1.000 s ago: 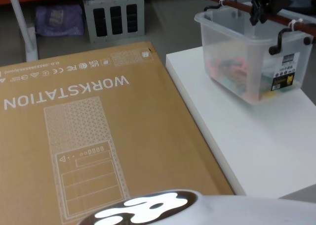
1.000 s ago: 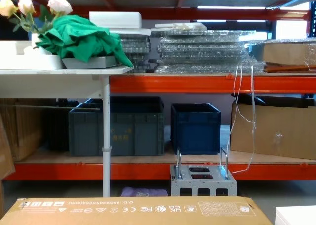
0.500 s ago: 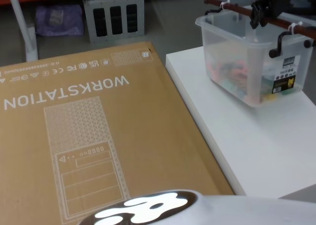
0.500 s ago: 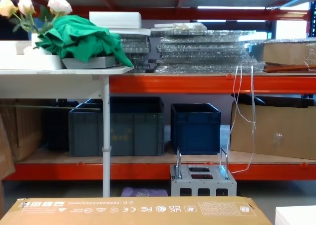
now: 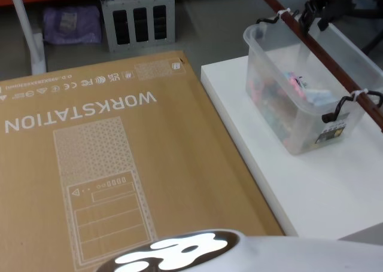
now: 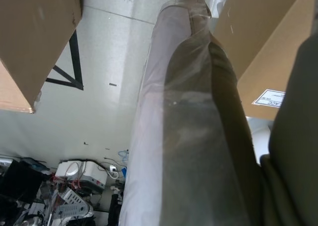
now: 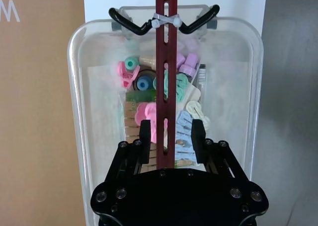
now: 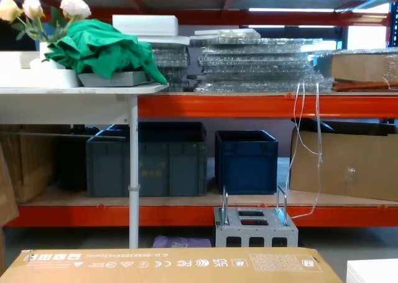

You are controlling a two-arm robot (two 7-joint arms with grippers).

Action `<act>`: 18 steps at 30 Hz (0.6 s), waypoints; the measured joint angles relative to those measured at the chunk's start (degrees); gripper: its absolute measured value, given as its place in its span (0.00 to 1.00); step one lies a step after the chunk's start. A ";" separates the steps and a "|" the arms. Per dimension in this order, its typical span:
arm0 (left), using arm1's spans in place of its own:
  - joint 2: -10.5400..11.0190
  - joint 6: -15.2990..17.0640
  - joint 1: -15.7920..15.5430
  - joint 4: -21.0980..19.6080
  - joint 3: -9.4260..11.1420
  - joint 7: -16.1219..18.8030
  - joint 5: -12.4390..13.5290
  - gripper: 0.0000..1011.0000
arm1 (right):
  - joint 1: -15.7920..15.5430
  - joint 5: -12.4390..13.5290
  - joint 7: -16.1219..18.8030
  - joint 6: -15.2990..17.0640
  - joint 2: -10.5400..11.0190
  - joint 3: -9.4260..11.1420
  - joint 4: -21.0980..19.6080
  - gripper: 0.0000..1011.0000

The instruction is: Use one hand to grasp the basket and place it at the designated location.

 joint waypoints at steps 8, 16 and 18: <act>0.00 0.00 0.00 0.00 0.00 0.00 0.00 0.00 | -0.02 0.11 -0.24 -0.43 0.03 0.19 0.37 0.70; 0.00 0.00 0.00 0.00 0.00 0.00 0.00 0.00 | 0.10 0.15 -0.33 -0.60 0.03 0.27 0.63 0.94; 0.00 0.00 0.00 0.00 0.00 0.00 0.00 0.00 | 0.18 0.16 -0.34 -0.73 -0.02 0.28 0.76 0.98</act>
